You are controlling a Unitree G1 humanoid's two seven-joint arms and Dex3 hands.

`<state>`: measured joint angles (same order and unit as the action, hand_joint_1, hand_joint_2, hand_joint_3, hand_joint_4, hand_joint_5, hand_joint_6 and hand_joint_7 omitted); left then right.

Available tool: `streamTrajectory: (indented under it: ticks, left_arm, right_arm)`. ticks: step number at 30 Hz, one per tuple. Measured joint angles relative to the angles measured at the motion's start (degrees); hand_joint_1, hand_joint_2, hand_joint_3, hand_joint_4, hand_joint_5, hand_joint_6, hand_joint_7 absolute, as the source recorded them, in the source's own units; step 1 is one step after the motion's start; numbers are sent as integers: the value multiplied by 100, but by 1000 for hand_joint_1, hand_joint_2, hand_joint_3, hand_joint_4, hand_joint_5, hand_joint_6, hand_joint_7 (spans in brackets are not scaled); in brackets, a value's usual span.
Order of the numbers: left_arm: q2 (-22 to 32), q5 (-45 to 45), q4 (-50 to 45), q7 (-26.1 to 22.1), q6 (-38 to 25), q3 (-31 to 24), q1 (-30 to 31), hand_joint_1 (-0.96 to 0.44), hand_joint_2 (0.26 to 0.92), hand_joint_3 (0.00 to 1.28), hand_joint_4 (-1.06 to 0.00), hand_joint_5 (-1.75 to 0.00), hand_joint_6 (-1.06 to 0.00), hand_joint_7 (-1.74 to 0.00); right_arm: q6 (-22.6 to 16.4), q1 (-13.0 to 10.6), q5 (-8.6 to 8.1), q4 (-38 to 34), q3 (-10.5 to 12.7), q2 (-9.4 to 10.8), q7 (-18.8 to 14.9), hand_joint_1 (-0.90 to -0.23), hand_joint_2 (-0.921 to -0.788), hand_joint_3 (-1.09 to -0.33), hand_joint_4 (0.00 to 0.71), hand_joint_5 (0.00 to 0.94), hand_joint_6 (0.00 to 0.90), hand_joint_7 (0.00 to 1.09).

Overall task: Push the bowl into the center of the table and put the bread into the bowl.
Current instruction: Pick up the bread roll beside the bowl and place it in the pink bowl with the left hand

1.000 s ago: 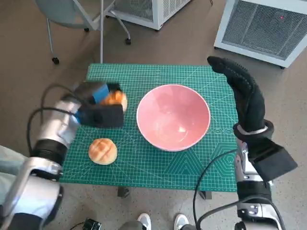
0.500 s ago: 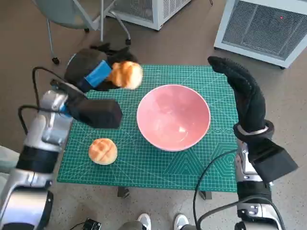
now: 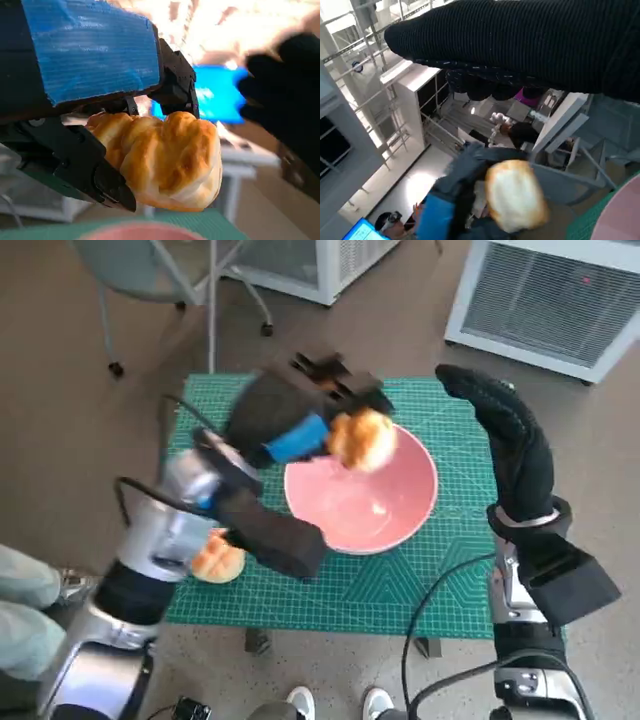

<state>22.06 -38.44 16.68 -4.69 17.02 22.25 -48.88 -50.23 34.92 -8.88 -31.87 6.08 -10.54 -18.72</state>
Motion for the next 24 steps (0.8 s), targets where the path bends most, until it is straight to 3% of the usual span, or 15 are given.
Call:
streamTrajectory:
  ticks: [11,14,15,16,17,18,19,20,22,24]
  left_arm:
    - [-529,-504,1244,139,72,577,-337,1,914,20,-788,-1132,-671,-1045]
    - [-659,-607,1609,209,103,693,-394,3,905,39,-752,-1224,-717,-944]
    - [-695,-632,1709,232,114,721,-404,3,838,170,-723,-1282,-725,-961]
    - [-721,-648,1831,261,136,751,-414,3,702,433,-677,-1395,-721,-1030]
    - [-743,-661,1933,279,153,779,-421,4,668,524,-643,-1459,-699,-1043]
    - [-761,-666,2034,294,171,804,-431,5,660,554,-623,-1489,-692,-1035]
    - [-773,-671,2121,297,184,824,-436,4,754,435,-594,-1463,-600,-1114]
    - [-782,-669,2181,296,188,833,-438,18,769,380,-505,-1264,-532,-1008]
    - [-789,-638,2252,171,175,833,-438,44,795,214,-333,-551,-413,-527]
    - [-784,-579,2249,-57,117,829,-436,6,777,128,-201,-283,-329,-285]
  right_arm:
    - [44,-77,-4,179,40,-5,2,-772,-921,-811,133,4,-1,420]
    - [78,-112,-3,249,49,-4,16,-773,-921,-811,134,4,-1,420]
    - [93,-126,0,271,49,-4,22,-773,-921,-811,134,4,-1,420]
    - [103,-139,2,289,49,-2,33,-774,-921,-811,135,4,-1,420]
    - [109,-155,6,308,49,-2,49,-774,-921,-811,135,4,-1,420]
    - [116,-175,9,328,50,-2,66,-774,-921,-811,135,4,-1,420]
    - [125,-193,11,345,50,-2,80,-775,-921,-811,135,4,-1,419]
    - [135,-208,12,355,50,-2,89,-775,-921,-811,135,4,-1,419]
    - [155,-228,13,371,50,-1,115,-775,-921,-811,135,4,-1,419]
    - [166,-241,13,393,51,-1,132,-775,-921,-811,136,4,-1,419]
